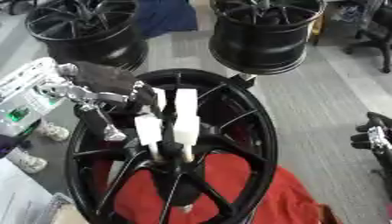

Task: Pull the pin out of the wheel hub.

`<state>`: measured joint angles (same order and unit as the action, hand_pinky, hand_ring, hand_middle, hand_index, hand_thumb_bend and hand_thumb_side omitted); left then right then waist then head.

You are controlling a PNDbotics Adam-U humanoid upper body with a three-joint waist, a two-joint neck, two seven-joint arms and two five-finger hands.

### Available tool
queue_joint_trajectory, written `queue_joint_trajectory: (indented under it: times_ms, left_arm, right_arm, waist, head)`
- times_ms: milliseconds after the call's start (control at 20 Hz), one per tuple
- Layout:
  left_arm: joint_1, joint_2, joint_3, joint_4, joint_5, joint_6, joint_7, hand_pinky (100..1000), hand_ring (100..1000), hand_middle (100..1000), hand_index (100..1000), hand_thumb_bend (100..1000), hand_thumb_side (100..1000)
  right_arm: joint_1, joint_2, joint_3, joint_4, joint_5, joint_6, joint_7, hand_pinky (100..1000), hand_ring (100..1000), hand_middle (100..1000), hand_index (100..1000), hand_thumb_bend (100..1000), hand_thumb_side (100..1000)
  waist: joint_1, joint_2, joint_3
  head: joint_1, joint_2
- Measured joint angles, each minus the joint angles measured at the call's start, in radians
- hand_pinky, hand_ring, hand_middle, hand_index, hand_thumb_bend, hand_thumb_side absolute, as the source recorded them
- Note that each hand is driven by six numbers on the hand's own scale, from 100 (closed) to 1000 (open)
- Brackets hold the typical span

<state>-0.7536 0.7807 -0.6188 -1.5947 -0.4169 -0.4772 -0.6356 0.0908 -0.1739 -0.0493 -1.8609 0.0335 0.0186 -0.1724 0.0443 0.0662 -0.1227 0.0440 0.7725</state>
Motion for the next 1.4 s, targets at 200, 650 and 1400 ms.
queue_joint_trajectory:
  times_ms: [200, 650, 1400]
  left_arm:
    - [-0.003, -0.008, -0.003, 0.006, -0.004, -0.003, 0.003, 634, 578, 694, 826, 240, 201]
    - [-0.005, -0.009, -0.019, 0.014, -0.027, -0.012, 0.012, 631, 574, 684, 818, 249, 201]
    - [-0.008, -0.026, -0.041, 0.047, -0.068, -0.029, 0.029, 608, 535, 602, 746, 217, 202]
  right_arm:
    - [-0.002, 0.0, 0.0, 0.0, 0.0, 0.0, 0.001, 582, 572, 572, 797, 100, 578]
    - [-0.002, 0.0, 0.0, 0.0, 0.0, 0.0, 0.003, 582, 572, 572, 797, 100, 579]
    - [-0.002, 0.0, 0.0, 0.0, 0.0, -0.001, 0.004, 582, 572, 572, 797, 100, 579]
  waist:
    - [0.0, 0.001, -0.001]
    - [0.0, 0.002, -0.001]
    - [0.0, 0.001, -0.001]
  head:
    - [0.0, 0.0]
    - [-0.002, 0.0]
    - [-0.003, 0.0]
